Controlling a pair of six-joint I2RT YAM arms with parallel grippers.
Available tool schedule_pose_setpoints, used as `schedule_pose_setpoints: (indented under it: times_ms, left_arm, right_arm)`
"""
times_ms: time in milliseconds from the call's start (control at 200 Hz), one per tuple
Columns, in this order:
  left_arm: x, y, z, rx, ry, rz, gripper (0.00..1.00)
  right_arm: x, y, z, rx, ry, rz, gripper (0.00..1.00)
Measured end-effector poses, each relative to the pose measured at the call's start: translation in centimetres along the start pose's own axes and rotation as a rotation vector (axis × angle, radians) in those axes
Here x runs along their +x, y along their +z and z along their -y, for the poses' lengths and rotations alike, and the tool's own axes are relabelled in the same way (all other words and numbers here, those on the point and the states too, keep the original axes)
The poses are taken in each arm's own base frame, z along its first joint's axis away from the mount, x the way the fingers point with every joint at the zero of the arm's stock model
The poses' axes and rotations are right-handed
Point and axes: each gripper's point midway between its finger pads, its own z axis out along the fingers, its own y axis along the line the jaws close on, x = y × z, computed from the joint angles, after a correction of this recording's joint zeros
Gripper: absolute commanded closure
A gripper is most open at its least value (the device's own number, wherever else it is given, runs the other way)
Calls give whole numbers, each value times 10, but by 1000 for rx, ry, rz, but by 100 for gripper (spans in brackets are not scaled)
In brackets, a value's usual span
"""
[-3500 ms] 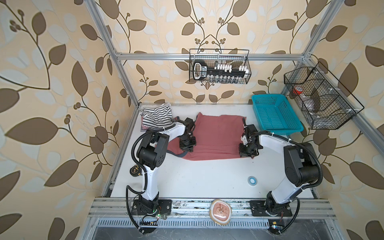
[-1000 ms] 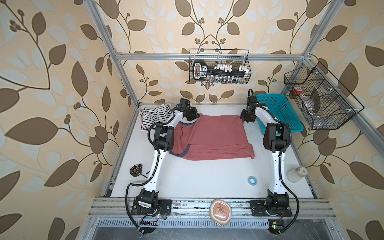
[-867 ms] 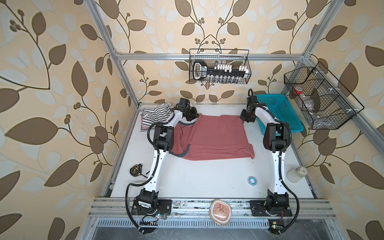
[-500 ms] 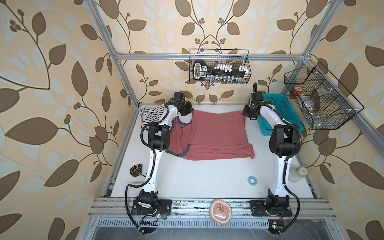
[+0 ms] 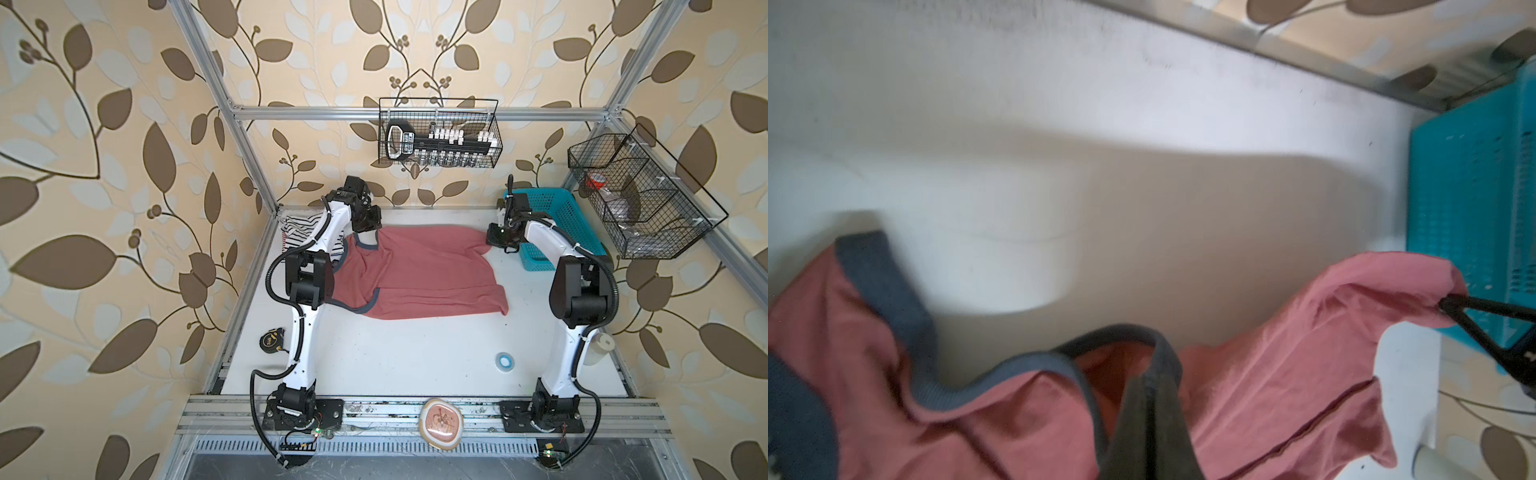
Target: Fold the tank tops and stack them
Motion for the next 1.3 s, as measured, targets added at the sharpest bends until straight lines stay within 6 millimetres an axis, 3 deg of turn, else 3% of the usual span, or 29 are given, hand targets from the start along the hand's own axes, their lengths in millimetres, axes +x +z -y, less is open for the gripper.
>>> schedule_pose_setpoints:
  times_ms: [140,305,360,405,560,690,855,1000,1100,1169,1299]
  left_arm:
    - [46,-6,-10,-87,22,-116,100]
    - [100,-10,-17,-157,24,-245,100]
    - [116,-11,-16,-171,30,-282,89]
    - [129,-12,-13,-182,44,-310,69]
    - [170,-16,-5,-210,66,-397,59]
    - [198,-24,-9,-237,60,-456,53]
    - [187,-32,-12,-268,43,-420,55]
    - [141,-30,1,-252,36,-320,56]
    - [117,-21,6,-231,29,-273,56]
    - [113,-11,5,-223,18,-280,56]
    - [125,11,-8,-229,-19,-342,56]
  right_arm:
    - [32,-10,-3,32,-46,-47,100]
    - [53,-30,-4,81,-94,-47,97]
    - [59,-35,-2,98,-102,-48,92]
    - [64,-38,0,108,-107,-54,84]
    - [86,-40,6,128,-126,-113,60]
    - [96,-43,9,134,-126,-144,56]
    - [89,-51,9,103,-100,-116,54]
    - [82,-46,13,60,-49,-111,55]
    - [81,-32,12,15,-15,-130,55]
    - [86,-18,8,-23,0,-160,54]
    - [101,3,2,-71,19,-229,51]
